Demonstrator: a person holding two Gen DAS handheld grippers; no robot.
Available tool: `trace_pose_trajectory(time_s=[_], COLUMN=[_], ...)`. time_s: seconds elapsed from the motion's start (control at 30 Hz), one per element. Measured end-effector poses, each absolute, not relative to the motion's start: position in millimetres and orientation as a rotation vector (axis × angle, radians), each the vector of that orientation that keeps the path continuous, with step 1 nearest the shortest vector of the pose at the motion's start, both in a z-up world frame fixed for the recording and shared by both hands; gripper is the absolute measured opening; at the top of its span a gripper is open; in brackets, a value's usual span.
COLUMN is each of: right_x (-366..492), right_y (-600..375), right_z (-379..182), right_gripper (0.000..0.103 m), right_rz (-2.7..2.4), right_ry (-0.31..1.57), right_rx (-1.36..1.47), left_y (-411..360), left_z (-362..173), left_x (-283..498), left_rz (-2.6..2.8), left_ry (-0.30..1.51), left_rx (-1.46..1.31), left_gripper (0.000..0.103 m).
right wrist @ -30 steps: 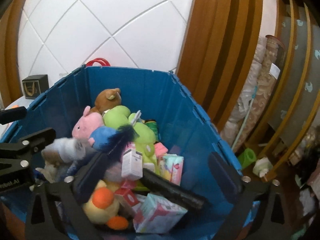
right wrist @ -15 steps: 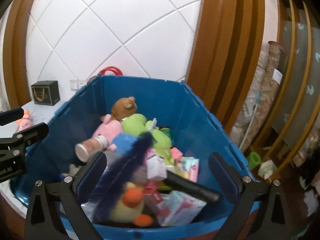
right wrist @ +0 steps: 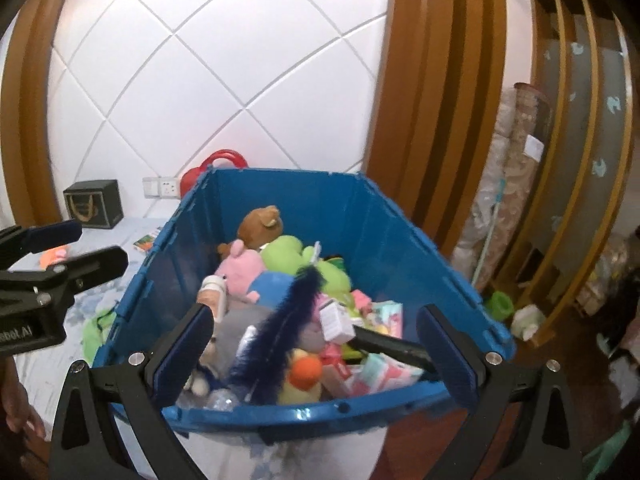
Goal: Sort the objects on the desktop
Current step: 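Withdraw both empty tools from above the crate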
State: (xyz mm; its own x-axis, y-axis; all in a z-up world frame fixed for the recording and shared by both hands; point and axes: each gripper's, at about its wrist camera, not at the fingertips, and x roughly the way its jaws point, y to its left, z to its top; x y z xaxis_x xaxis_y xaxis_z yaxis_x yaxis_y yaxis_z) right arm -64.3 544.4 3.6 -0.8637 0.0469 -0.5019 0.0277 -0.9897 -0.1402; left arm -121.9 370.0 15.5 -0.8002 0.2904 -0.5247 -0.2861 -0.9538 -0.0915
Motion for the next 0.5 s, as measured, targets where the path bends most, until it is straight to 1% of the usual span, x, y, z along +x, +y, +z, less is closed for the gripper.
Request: trace_pose_trajectory(time_s=[0.17, 0.5], right_x=[-61, -61], right_y=[557, 570], right_z=[5, -2], right_gripper=[0.103, 0.103], right_rz=[3.0, 2.999], right_ry=[-0.218, -0.203], right_rx=[-0.82, -0.843], left_y=[384, 399], left_z=[19, 12], left_x=[-114, -112], left_rz=[2.768, 2.788], left_ry=[0.047, 0.043], left_rx=[-0.771, -0.805], left_gripper=[0.081, 0.081])
